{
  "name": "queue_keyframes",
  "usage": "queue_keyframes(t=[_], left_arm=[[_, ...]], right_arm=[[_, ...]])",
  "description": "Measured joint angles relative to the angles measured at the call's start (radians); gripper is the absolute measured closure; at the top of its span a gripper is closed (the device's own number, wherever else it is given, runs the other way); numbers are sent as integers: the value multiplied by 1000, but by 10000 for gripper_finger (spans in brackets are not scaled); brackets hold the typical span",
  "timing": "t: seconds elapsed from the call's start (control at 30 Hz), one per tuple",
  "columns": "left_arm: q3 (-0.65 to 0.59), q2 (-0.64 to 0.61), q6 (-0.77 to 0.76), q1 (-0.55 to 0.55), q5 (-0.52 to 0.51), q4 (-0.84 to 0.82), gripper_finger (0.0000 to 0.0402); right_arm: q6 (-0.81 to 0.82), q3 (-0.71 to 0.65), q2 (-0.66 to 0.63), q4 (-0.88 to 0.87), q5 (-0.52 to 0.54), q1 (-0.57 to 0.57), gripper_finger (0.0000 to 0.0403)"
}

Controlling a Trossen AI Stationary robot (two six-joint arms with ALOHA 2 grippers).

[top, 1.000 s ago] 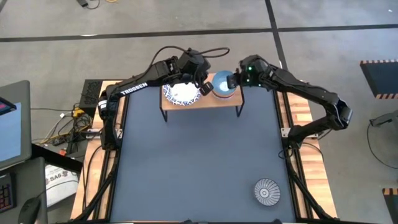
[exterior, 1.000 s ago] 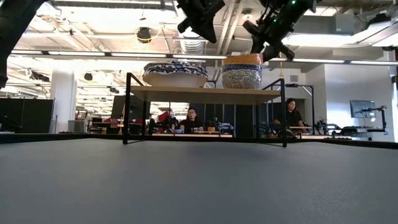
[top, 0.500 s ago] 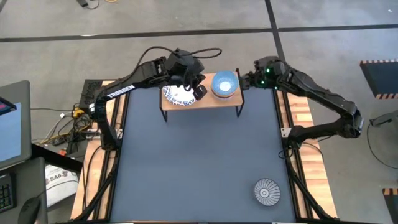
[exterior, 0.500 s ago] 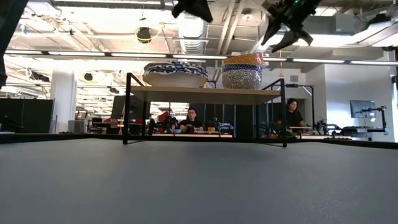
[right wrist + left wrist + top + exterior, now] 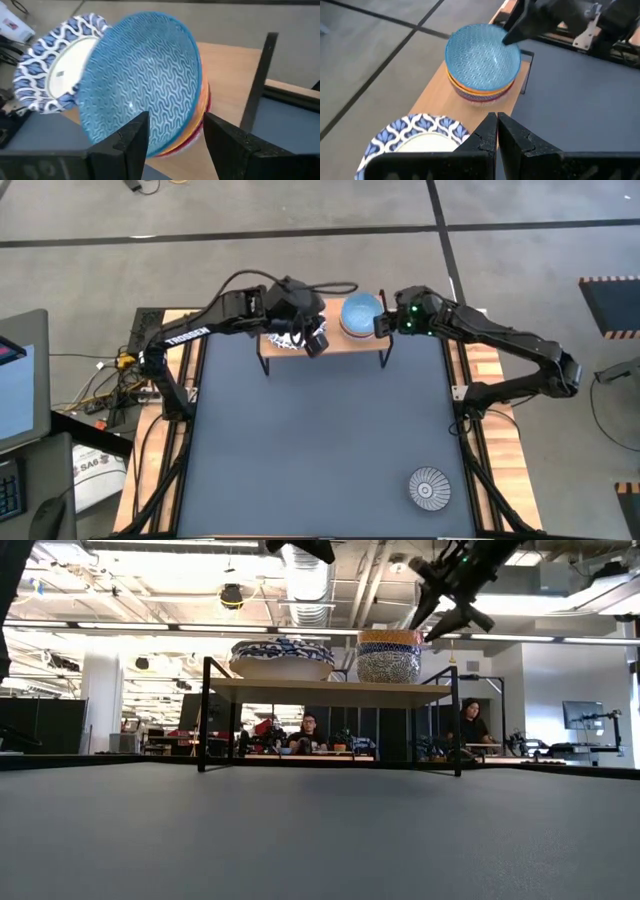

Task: Place and stack bowls onto a shelf
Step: Stack the light blue bowl on top of the yellow bowl on the shelf, then stack the blue bowl on top of the light blue bowl on the shelf

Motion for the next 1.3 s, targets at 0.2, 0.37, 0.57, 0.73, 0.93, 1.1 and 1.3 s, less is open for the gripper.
queue_keyframes(t=[0.2,0.37,0.57,0.73,0.93,1.1,1.3], left_arm=[[0,-7,-9,-39,-32,-38,401],[0,-32,-10,-62,-49,-73,401],[0,-40,81,-79,59,-17,401],[-66,-25,147,-106,252,167,401],[-207,-18,114,-115,398,394,401],[-316,-18,43,-116,493,515,398],[-389,-18,14,-140,519,582,365]], right_arm=[[25,1,-98,-62,4,19,194],[82,1,-185,-228,8,146,194],[240,1,-216,-422,110,452,194],[414,1,-191,-519,179,692,194],[610,1,-115,-604,188,919,194],[694,1,-23,-627,141,1054,194],[742,1,103,-638,22,1148,194]])
